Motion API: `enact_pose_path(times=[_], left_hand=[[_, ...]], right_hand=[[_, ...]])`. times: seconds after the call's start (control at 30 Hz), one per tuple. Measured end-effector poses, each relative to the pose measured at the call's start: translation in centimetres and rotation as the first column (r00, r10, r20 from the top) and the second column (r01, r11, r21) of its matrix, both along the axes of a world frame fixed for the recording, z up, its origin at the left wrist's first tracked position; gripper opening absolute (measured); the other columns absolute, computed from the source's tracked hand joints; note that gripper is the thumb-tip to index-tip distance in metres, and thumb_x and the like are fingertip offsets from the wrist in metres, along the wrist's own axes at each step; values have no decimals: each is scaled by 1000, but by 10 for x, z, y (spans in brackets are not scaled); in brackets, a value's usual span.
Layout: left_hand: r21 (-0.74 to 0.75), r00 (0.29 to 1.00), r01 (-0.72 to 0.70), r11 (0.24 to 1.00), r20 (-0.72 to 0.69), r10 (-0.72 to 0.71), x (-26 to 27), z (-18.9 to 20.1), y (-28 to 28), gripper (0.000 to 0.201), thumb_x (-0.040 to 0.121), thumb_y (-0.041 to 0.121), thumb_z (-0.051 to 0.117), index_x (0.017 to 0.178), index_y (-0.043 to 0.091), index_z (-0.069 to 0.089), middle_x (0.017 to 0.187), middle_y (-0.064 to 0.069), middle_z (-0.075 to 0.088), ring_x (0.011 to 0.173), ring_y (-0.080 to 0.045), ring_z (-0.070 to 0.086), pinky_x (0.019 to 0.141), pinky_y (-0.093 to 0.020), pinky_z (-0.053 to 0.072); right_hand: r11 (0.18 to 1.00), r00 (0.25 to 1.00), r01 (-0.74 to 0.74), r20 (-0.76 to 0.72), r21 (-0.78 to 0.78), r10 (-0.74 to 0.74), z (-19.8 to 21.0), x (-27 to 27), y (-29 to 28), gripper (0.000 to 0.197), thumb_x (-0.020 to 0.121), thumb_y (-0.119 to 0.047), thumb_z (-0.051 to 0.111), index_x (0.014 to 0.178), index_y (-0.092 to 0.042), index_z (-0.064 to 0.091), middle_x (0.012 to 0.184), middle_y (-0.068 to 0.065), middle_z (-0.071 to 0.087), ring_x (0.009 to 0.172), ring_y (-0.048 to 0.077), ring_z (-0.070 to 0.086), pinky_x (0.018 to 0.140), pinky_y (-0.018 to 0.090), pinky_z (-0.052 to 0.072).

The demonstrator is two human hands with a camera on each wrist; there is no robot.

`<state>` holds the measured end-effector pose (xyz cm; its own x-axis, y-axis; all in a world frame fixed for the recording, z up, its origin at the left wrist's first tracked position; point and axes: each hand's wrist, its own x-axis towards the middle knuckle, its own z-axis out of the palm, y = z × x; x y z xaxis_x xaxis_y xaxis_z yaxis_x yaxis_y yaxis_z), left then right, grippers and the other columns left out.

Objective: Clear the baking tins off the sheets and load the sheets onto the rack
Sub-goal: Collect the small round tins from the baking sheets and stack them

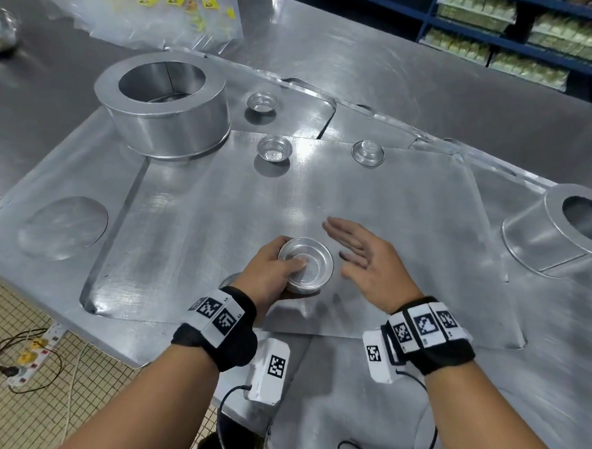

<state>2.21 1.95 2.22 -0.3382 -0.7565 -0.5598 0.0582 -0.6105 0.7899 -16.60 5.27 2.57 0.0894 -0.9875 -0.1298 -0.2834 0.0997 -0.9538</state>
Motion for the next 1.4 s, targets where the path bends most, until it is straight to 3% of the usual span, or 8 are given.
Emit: enact_pose_path(times=[0.13, 0.23, 0.37, 0.57, 0.77, 0.93, 1.13, 1.4], left_hand=[[-3, 1000, 2, 1000, 21, -2, 0, -2, -1, 20, 96, -3, 55, 116, -1, 56, 99, -19, 63, 84, -32, 66, 69, -46, 62], [-13, 999, 2, 1000, 44, -1, 2, -5, -3, 18, 95, -2, 57, 113, 2, 59, 95, -16, 64, 79, -28, 67, 67, -43, 62], [-10, 999, -8, 1000, 53, 9, 3, -9, -6, 16, 94, 0, 59, 109, 7, 61, 97, -15, 66, 85, -30, 67, 80, -56, 58], [3, 998, -35, 999, 46, 35, 2, -11, -10, 17, 94, 1, 59, 111, 5, 60, 99, -14, 64, 86, -28, 65, 80, -61, 57], [17, 997, -69, 997, 27, 68, 3, -7, -11, 24, 95, -2, 57, 118, -2, 55, 97, -12, 59, 80, -22, 61, 77, -56, 59], [35, 996, -88, 995, 30, 87, 7, -5, -12, 24, 95, -2, 56, 120, 2, 56, 102, -12, 60, 84, -23, 62, 76, -54, 60], [34, 994, -96, 995, 51, 94, 8, -4, -11, 24, 95, -2, 56, 119, 2, 56, 106, -14, 60, 88, -26, 62, 78, -57, 59], [38, 995, -83, 996, 66, 80, 7, -1, -6, 25, 95, -3, 56, 119, 1, 56, 108, -16, 59, 90, -30, 61, 80, -62, 57]], right_hand=[[990, 959, 143, -243, -16, -142, -21, -22, -44, 52, 80, -3, 61, 128, -23, 59, 126, -6, 64, 118, 6, 59, 103, 37, 49], [984, 837, 166, -518, -66, -176, -36, -43, -86, 45, 83, -12, 64, 128, -14, 59, 122, 2, 66, 110, 18, 63, 98, 31, 50], [980, 670, 182, -719, -81, -184, -48, -66, -142, 51, 85, -20, 63, 134, -9, 53, 131, 12, 59, 122, 30, 53, 105, 39, 43], [976, 464, 213, -875, -40, -138, -50, -85, -222, 66, 80, -34, 69, 135, -8, 46, 129, 19, 52, 125, 38, 43, 100, 41, 39], [959, 372, 281, -919, -24, -132, -49, -93, -256, 58, 90, -38, 53, 133, -1, 41, 129, 22, 50, 124, 39, 43, 100, 42, 37], [961, 365, 260, -931, 92, -10, -49, -102, -268, 44, 84, -39, 63, 106, -2, 55, 113, 24, 62, 106, 42, 58, 87, 42, 47], [940, 452, 337, -886, 56, -109, -45, -97, -259, 86, 68, -44, 84, 130, -2, 41, 124, 25, 52, 113, 43, 56, 90, 45, 49], [947, 606, 312, -751, -81, -264, -32, -91, -227, 81, 63, -38, 87, 129, -13, 47, 127, 16, 53, 112, 33, 57, 92, 38, 50]])
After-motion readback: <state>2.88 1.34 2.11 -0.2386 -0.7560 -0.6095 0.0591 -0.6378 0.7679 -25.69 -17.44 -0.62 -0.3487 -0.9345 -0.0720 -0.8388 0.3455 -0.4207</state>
